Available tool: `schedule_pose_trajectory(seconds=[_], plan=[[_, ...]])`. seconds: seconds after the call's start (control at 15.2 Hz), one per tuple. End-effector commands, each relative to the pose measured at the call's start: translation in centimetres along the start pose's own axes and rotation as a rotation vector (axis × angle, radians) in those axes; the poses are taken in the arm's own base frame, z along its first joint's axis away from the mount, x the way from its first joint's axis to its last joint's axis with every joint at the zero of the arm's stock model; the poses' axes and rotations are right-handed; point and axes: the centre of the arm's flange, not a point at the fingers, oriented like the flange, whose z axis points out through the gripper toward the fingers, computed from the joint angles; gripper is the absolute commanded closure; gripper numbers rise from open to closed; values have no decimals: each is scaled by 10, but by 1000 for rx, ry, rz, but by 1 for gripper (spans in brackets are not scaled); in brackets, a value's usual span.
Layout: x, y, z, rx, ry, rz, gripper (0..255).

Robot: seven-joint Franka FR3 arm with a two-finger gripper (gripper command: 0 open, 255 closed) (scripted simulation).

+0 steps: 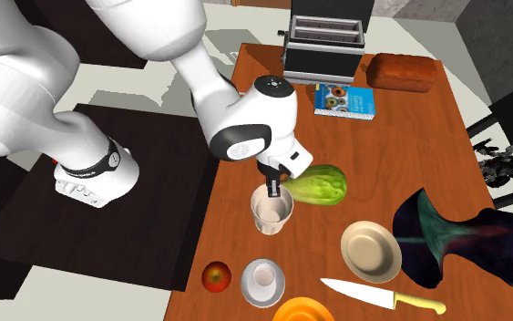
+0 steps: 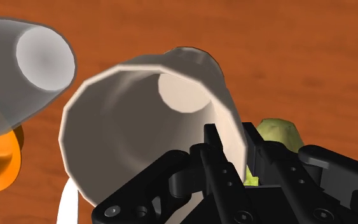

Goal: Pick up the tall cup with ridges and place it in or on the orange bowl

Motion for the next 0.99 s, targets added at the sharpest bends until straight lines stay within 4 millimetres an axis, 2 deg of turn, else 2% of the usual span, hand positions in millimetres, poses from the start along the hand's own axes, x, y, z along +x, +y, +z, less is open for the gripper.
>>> schedule_pose_trajectory(seconds=[0.0, 0.92], plan=[[0, 1, -9, 0, 0, 0, 255], [3, 11, -83, 0, 0, 0, 255]])
